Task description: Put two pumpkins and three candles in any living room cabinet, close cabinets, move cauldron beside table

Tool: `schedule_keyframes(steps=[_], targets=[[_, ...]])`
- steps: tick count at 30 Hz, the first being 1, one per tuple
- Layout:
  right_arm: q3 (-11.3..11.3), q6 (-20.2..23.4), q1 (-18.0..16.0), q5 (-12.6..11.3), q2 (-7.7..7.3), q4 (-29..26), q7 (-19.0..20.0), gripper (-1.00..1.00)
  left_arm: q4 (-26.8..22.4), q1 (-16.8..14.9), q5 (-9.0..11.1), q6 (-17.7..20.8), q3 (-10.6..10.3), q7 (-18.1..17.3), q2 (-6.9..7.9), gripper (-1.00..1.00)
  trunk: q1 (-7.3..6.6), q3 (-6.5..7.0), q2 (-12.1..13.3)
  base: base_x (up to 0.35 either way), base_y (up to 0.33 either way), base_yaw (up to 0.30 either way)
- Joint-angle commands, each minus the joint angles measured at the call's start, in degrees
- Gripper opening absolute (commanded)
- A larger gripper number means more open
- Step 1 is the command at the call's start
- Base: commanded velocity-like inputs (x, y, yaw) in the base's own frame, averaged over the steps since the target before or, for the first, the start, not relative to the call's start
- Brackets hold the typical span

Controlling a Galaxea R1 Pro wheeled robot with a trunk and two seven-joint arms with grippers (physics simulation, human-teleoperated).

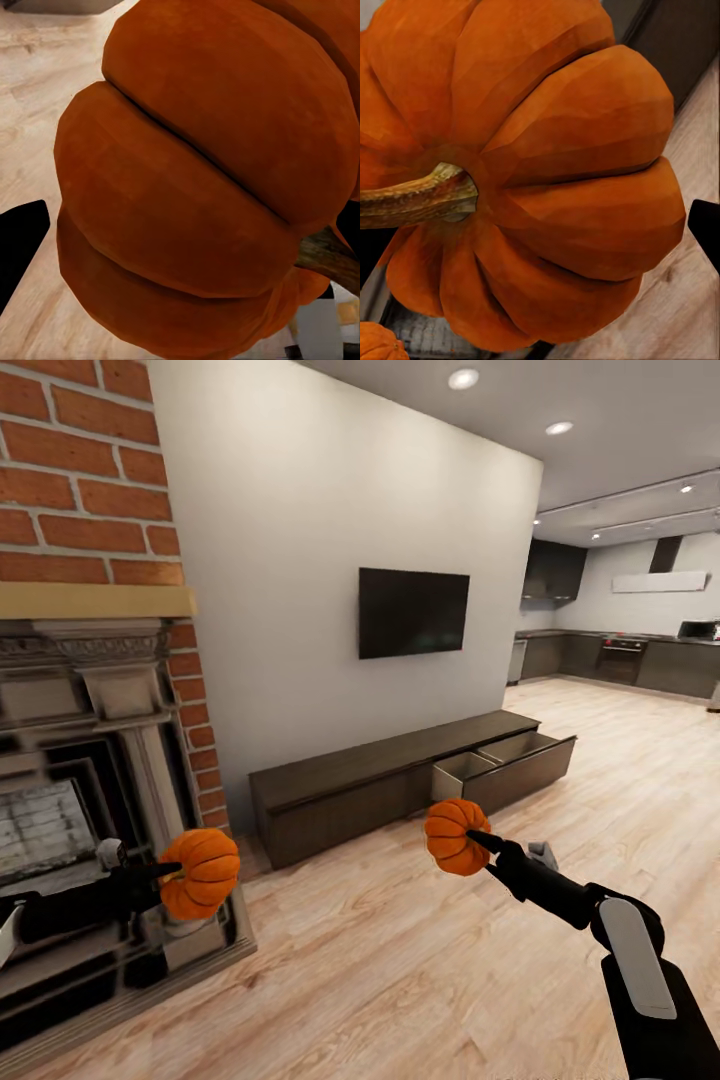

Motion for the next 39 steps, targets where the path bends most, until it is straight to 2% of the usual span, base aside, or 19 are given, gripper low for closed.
schedule_keyframes(steps=[1, 6, 8, 10, 11, 14, 17, 19, 20, 21, 23, 24, 26, 28, 30, 33, 35, 38, 39], targets=[[-0.06, -0.63, -0.05, -0.13, -0.02, 0.23, -0.10, -1.00, -0.03, -0.02, 0.07, 0.38, -0.03, 0.07, -0.03, -1.00, 0.00, 0.01, -0.03, 0.000, 0.000, -0.207], [-0.02, -3.23, -0.05, 0.12, -0.08, 1.95, -0.29, -1.00, -0.03, -0.02, -1.07, 0.28, -2.11, 2.49, -0.37, -1.00, 0.00, 0.36, -0.03, 0.000, 0.000, -0.207], [-0.07, -3.34, -0.05, 0.15, -0.16, 1.94, -0.42, -1.00, -0.06, -0.02, -1.78, 0.25, -2.26, 5.06, -1.68, -1.00, 0.00, 0.50, -0.03, 0.000, 0.000, -0.207], [-0.42, -5.15, 0.36, 0.48, -0.16, 2.73, -1.70, -1.00, -0.17, -0.08, -2.58, 0.25, -2.35, 11.16, -6.95, -1.00, 0.00, 0.64, -0.03, 0.000, 0.000, -0.207], [-0.55, -6.49, 0.47, 0.55, -0.30, 3.11, -2.98, -1.00, -0.18, -0.09, -3.12, 0.28, -2.34, 14.01, -8.74, -1.00, 0.00, 0.71, -0.03, 0.000, 0.000, -0.207], [-0.76, -7.81, 0.83, 0.62, -0.77, 2.54, -8.71, -1.00, -0.20, -0.10, -5.00, 0.26, -2.37, 26.61, -15.80, -1.00, 0.00, 0.92, -0.03, 0.000, 0.000, -0.207], [-1.59, -6.60, 2.06, 0.77, -1.05, 1.94, -12.89, -1.00, -0.20, -0.11, -5.39, -0.59, -2.46, 39.10, -20.31, -1.00, 0.00, 1.13, -0.03, 0.000, 0.000, -0.207], [-3.17, -6.29, 4.81, 1.29, -1.28, 2.08, -16.63, -1.00, -0.16, -0.11, -5.45, -2.34, -2.44, 48.61, -23.45, -1.00, 0.00, 1.27, -0.03, 0.000, 0.000, -0.207], [-3.67, -6.35, 6.76, 2.58, -1.34, 2.57, -19.08, -1.00, -0.11, -0.11, -5.30, -4.34, -2.42, 54.43, -25.19, -1.00, 0.00, 1.34, -0.03, 0.000, 0.000, -0.207], [-3.87, -6.42, 8.03, 4.03, -1.35, 2.96, -20.39, -1.00, -0.08, -0.11, -5.21, -6.05, -2.43, 58.25, -26.30, -1.00, 0.00, 1.40, -0.03, 0.000, 0.000, -0.207], [-4.25, -6.54, 10.60, 9.08, -1.35, 3.66, -22.14, -1.00, 0.84, -0.11, -5.14, -10.30, -2.48, 67.77, -28.98, -1.00, 0.00, 1.54, -0.03, 0.000, 0.000, -0.207], [-4.36, -6.62, 11.57, 12.64, -1.23, 3.81, -22.68, -1.00, 2.79, -0.11, -5.14, -13.32, -2.48, 73.66, -30.54, -1.00, 0.00, 1.61, -0.03, 0.000, 0.000, -0.207], [-4.43, -7.10, 12.57, 18.79, -0.80, 4.09, -23.13, -1.00, 6.71, -0.11, -5.19, -19.29, -2.48, 82.52, -32.67, -1.00, 0.00, 1.75, -0.03, 0.000, 0.000, -0.207], [-4.40, -10.17, 13.54, 23.92, -0.52, 6.96, -23.15, -1.00, 9.57, -0.11, -5.26, -23.94, -2.50, 88.52, -34.50, -1.00, 0.00, 1.89, -0.03, 0.000, 0.000, -0.207], [-4.23, -14.70, 13.98, 26.45, -0.43, 13.21, -23.06, -1.00, 12.54, -0.11, -5.32, -27.60, -2.55, 91.42, -35.38, -1.00, 0.00, 2.03, -0.03, 0.000, 0.000, -0.207], [-2.60, -23.78, 14.16, 27.64, -0.32, 23.45, -23.04, -1.00, 18.74, -0.12, -5.46, -33.43, -2.66, 92.75, -35.79, -1.00, 0.00, 2.24, -0.03, 0.000, 0.000, -0.207], [0.95, -28.05, 14.18, 27.74, -0.29, 26.25, -23.18, -1.00, 22.34, -0.11, -5.49, -36.06, -3.51, 92.89, -35.85, -1.00, 0.00, 2.38, -0.03, 0.000, 0.000, -0.209], [8.18, -30.20, 14.19, 27.76, -0.13, 27.54, -23.60, -1.00, 26.17, -0.11, -5.44, -40.45, -7.67, 92.94, -35.90, -1.00, 0.00, 2.57, -0.03, 0.000, 0.000, -0.207], [9.58, -30.38, 14.19, 27.74, 0.13, 27.66, -23.88, -1.00, 26.64, -0.11, -5.43, -41.39, -8.58, 92.95, -35.93, -1.00, 0.00, 2.63, -0.03, 0.000, 0.000, -0.186]])
